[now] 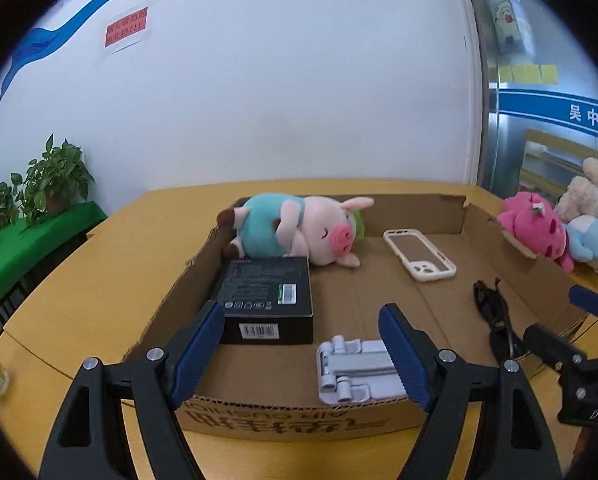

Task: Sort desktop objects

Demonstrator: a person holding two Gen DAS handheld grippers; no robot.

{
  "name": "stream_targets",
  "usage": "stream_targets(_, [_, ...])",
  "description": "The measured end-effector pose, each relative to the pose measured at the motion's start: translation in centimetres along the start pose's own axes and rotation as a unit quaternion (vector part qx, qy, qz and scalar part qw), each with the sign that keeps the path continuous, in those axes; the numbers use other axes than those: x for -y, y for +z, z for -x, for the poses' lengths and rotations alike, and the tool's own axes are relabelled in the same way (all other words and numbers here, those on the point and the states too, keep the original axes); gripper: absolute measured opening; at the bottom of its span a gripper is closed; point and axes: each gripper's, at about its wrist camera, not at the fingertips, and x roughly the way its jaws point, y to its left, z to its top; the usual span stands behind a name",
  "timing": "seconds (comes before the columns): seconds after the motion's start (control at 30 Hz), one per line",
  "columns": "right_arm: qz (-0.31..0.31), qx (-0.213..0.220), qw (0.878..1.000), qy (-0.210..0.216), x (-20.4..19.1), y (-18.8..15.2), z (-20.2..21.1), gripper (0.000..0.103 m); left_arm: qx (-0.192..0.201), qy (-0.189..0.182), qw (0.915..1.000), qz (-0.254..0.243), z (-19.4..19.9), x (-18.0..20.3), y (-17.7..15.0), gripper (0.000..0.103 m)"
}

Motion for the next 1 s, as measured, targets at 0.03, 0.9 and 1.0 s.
stream_targets(0.03, [-0.004, -0.002, 1.0, -0.004, 0.2, -0.4, -0.4, 0.103, 0.001, 0.003, 1.0, -0.002, 0.0, -0.2, -0.5, 0.08])
stream_targets(0.9, [-0.021, 0.028, 0.999, -0.029, 1.3, -1.8, -1.2, 0.103, 0.019, 0.0, 0.9998, 0.003, -0.5, -0.5, -2.7, 0.089])
stream_targets(1.0, [-0.021, 0.028, 0.999, -0.029, 1.3, -1.8, -1.2, 0.103, 0.019, 0.0, 0.9998, 0.003, -0.4, -0.5, -2.7, 0.089])
